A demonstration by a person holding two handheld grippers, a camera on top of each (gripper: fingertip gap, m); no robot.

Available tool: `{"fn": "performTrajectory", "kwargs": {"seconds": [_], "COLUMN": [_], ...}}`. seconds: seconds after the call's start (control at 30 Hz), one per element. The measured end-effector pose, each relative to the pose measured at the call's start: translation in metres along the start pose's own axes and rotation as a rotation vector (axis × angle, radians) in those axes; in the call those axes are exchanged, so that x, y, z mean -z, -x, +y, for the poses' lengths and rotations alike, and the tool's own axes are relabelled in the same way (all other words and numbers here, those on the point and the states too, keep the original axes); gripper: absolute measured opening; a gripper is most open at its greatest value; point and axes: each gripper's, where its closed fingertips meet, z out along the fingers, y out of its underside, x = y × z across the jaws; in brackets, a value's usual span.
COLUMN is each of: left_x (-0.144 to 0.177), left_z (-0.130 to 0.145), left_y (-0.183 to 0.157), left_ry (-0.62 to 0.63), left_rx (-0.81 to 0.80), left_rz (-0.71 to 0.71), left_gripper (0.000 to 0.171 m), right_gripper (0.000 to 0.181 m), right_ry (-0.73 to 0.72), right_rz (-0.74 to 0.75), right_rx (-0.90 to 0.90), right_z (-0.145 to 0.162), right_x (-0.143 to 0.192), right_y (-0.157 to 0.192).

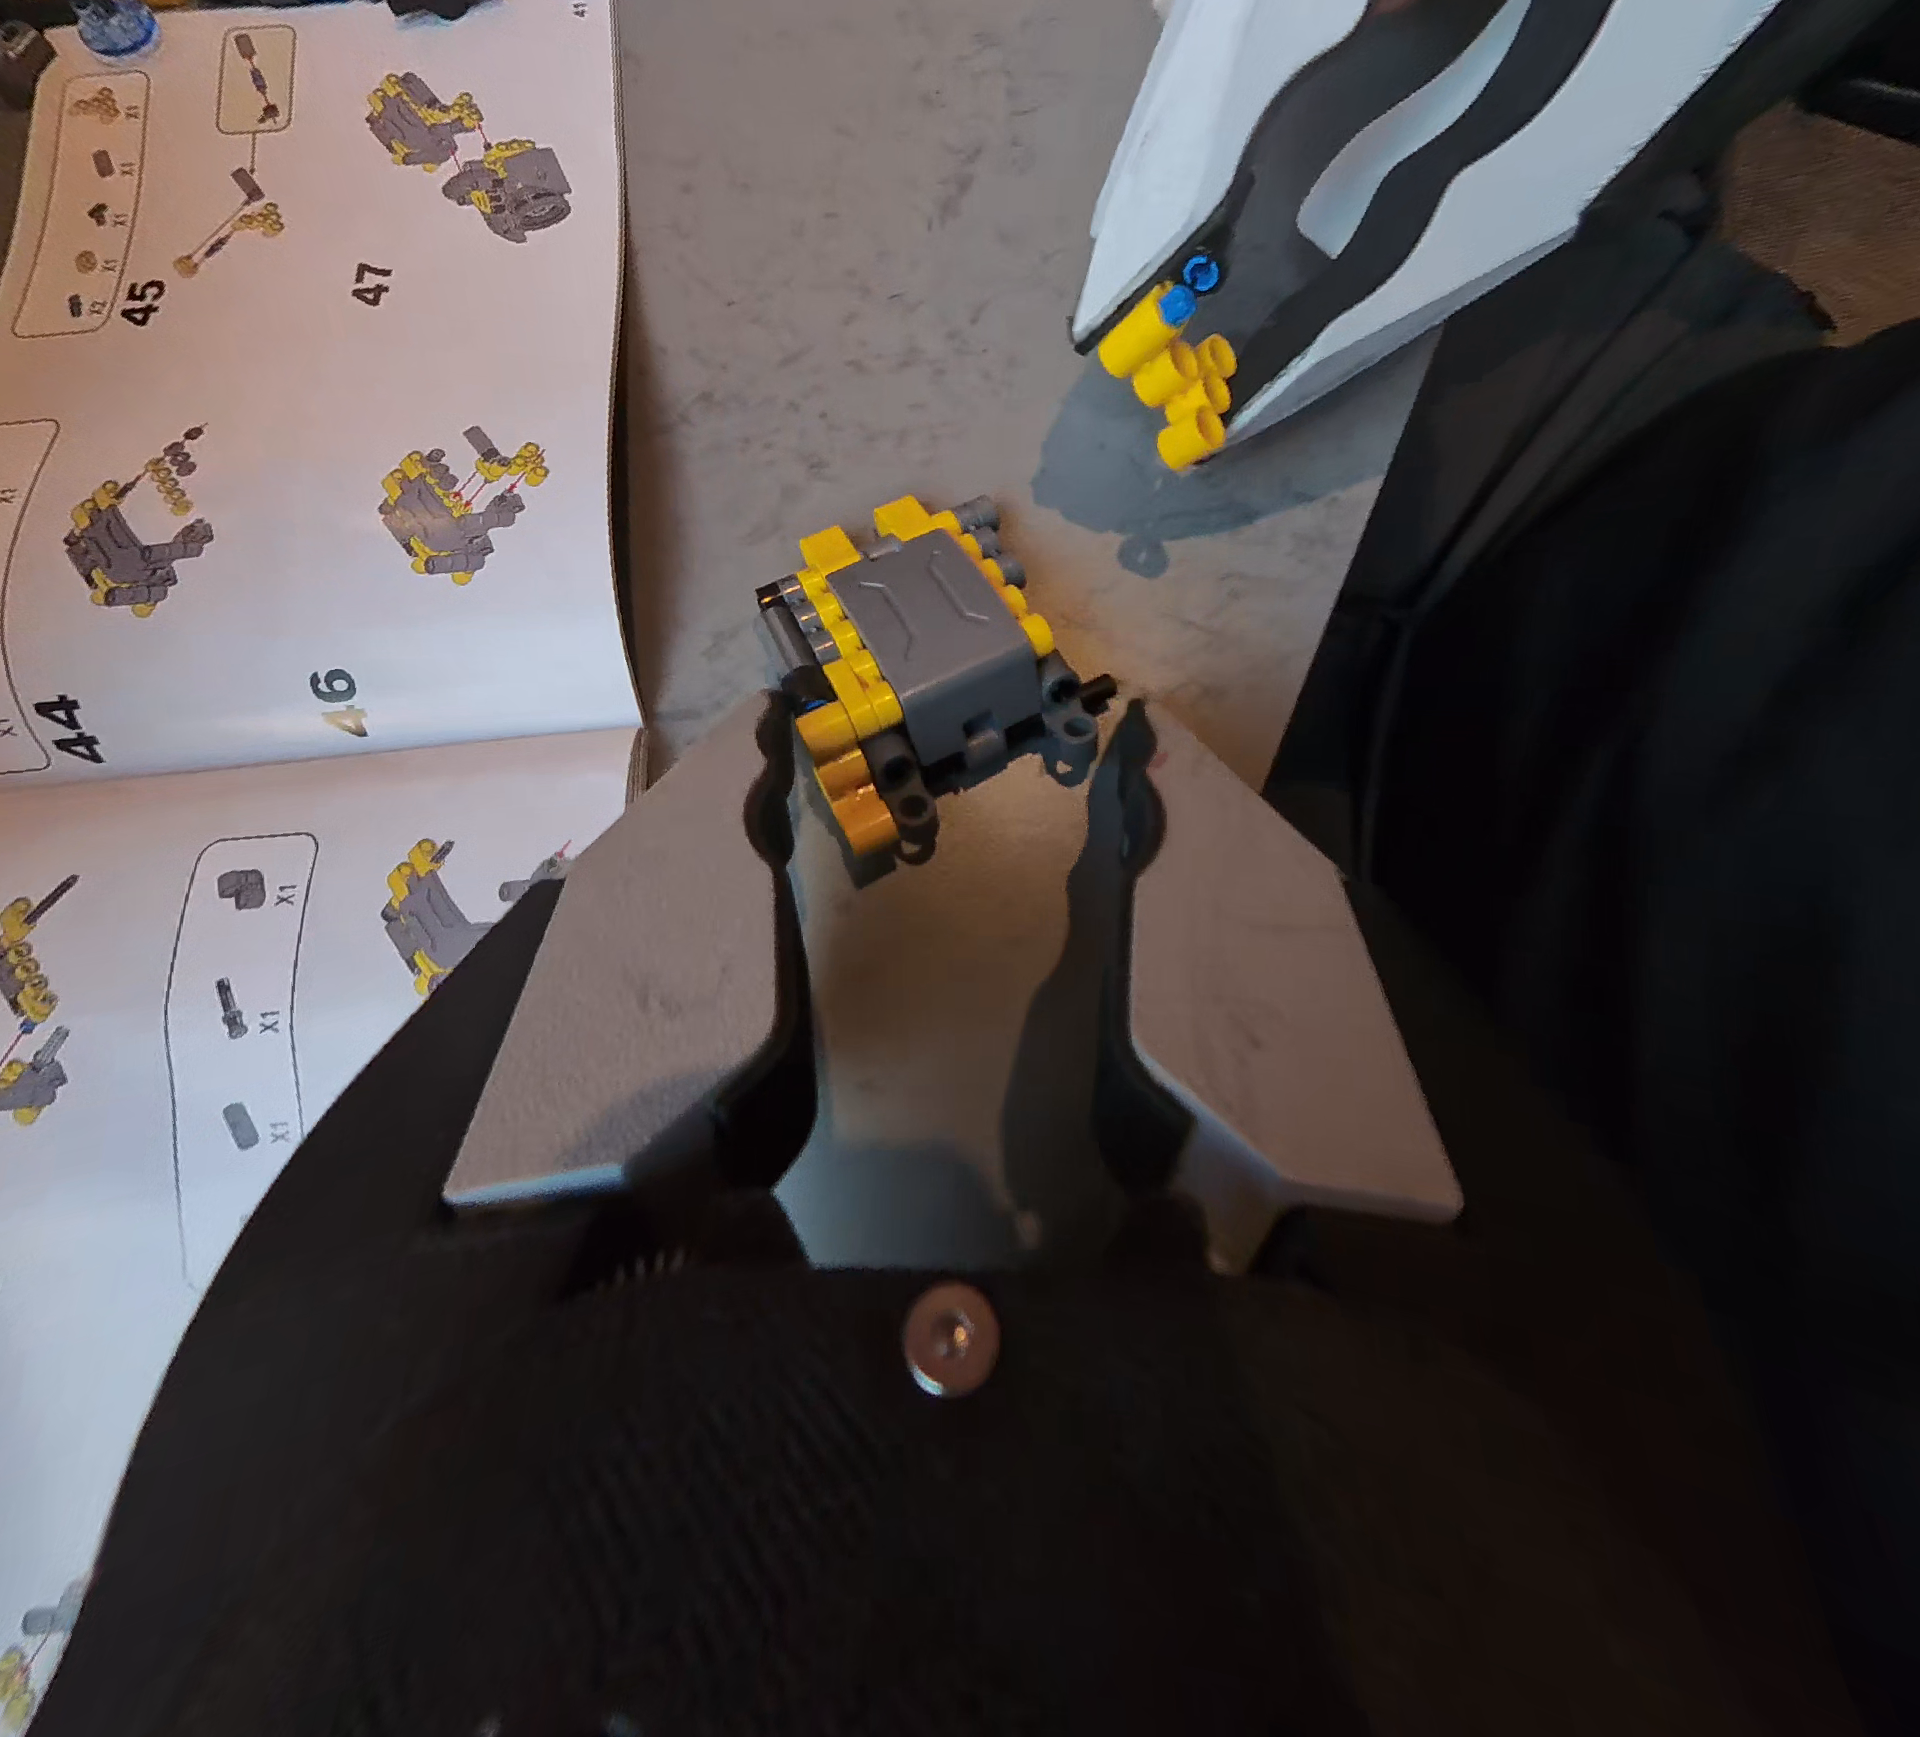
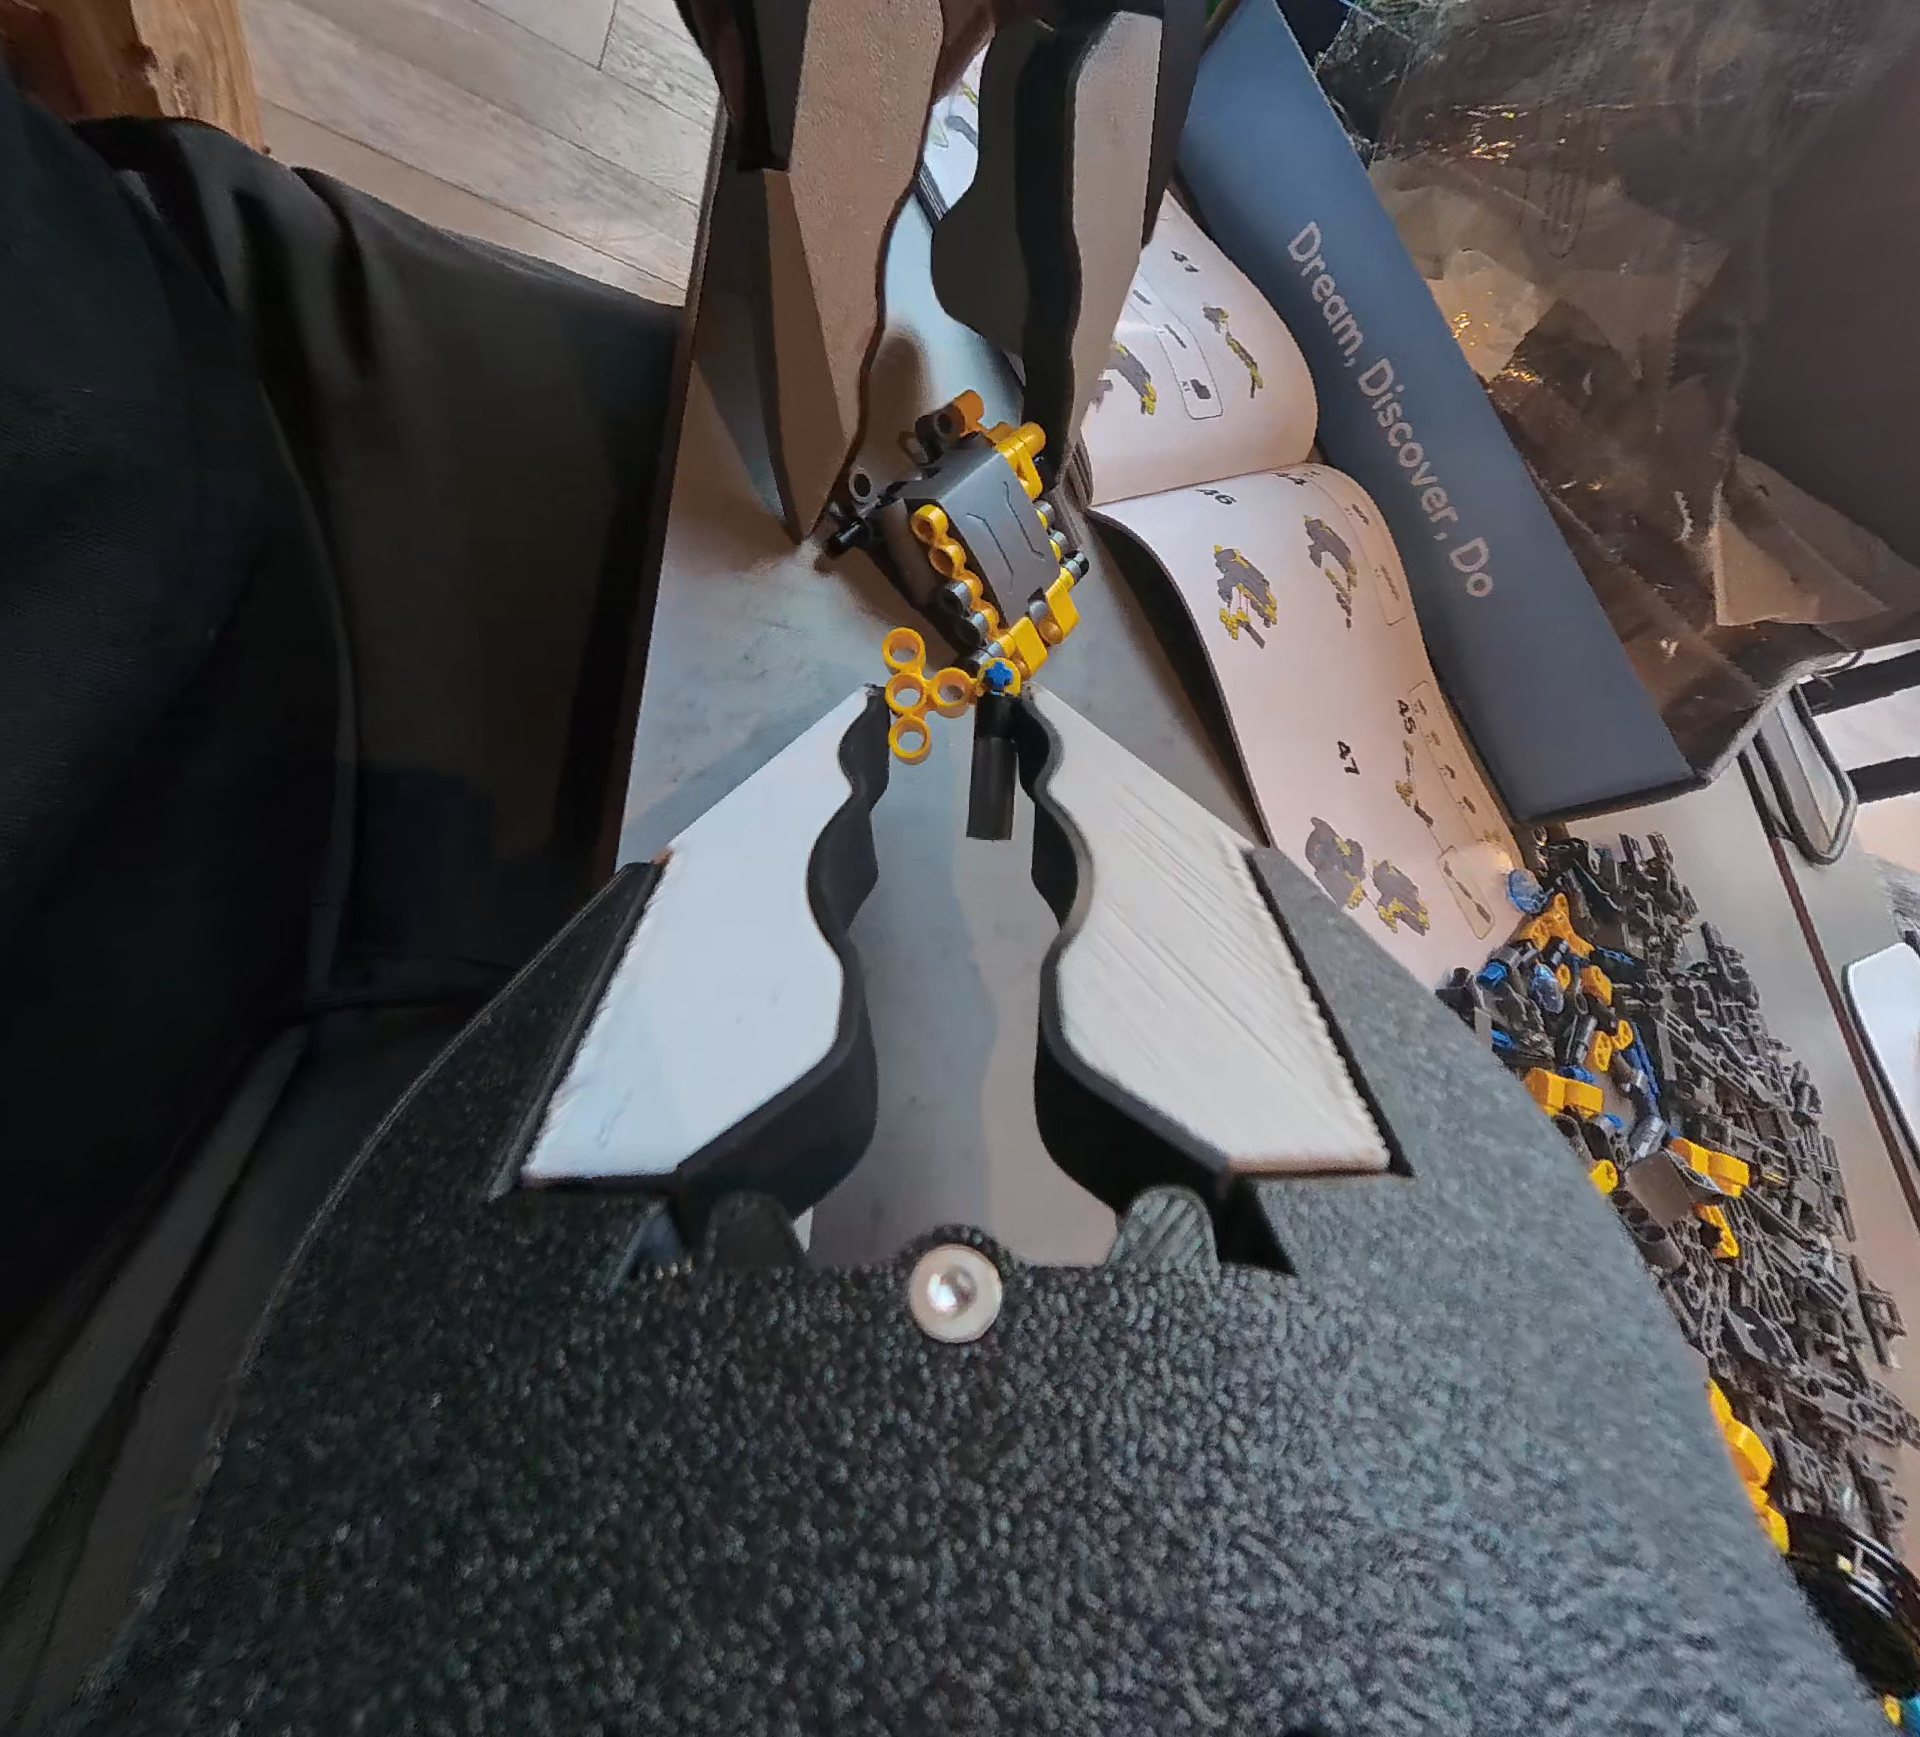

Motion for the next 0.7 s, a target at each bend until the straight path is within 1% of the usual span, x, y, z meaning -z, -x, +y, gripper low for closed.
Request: {"fn": "performTrajectory", "kwargs": {"seconds": [0.07,0.2,0.27,0.43,0.7], "left_x": [0.002,0.009,0.011,0.009,0.008], "left_z": [0.002,0.008,0.006,0.008,0.005], "left_y": [0.001,0.001,0.001,0.000,0.001], "left_ry": [-0.005,-0.052,-0.071,-0.060,-0.076], "left_rx": [-0.008,0.014,0.017,-0.002,0.049], "left_rz": [-0.017,-0.005,0.001,-0.004,0.024], "left_gripper": [0.062,0.060,0.059,0.057,0.055], "right_gripper": [0.023,0.023,0.023,0.023,0.023], "right_ry": [-0.003,-0.002,0.003,0.015,0.038], "right_rz": [0.002,0.002,-0.002,-0.010,-0.025], "right_rx": [-0.006,-0.025,-0.033,-0.027,0.050], "right_z": [0.000,0.001,0.001,0.003,0.004], "right_x": [0.000,0.000,-0.001,-0.002,-0.007], "right_y": [-0.001,-0.003,-0.003,-0.002,0.007]}}
